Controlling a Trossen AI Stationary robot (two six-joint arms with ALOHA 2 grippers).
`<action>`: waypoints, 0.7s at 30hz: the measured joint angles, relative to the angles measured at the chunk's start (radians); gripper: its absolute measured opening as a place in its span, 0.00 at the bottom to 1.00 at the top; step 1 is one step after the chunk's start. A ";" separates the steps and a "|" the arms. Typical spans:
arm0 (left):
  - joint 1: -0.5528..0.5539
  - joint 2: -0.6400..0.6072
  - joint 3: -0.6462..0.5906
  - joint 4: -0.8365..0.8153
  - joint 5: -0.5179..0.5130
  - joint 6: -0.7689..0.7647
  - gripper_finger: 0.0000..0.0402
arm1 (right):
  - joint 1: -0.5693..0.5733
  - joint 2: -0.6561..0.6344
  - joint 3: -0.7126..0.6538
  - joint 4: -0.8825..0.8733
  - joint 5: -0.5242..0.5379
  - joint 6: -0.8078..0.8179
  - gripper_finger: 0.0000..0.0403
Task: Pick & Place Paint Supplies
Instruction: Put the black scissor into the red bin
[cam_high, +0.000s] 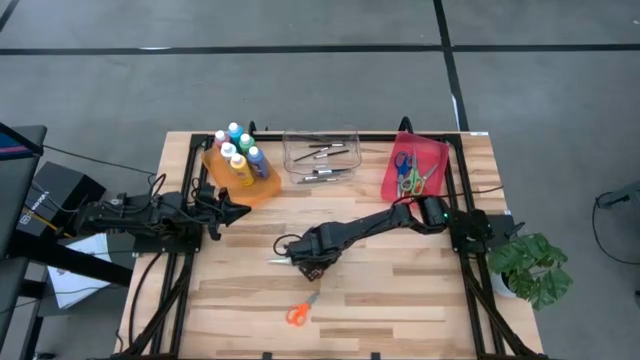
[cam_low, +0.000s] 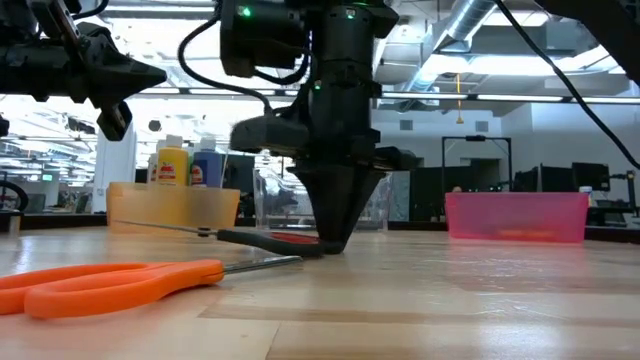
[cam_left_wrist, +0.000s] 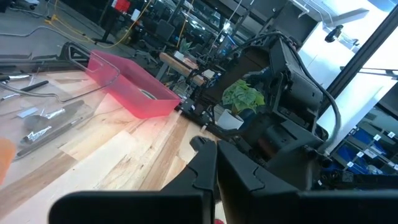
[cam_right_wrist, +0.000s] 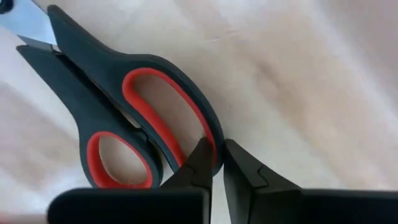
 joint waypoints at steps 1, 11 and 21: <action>0.000 0.000 0.000 0.000 0.000 0.000 0.01 | -0.001 -0.010 -0.003 -0.009 0.013 0.000 0.03; 0.000 0.000 0.000 0.001 0.000 0.000 0.01 | 0.023 -0.192 -0.002 -0.125 0.070 0.000 0.03; 0.000 0.000 0.000 0.003 0.000 0.000 0.01 | 0.101 -0.530 -0.044 -0.167 0.019 0.066 0.03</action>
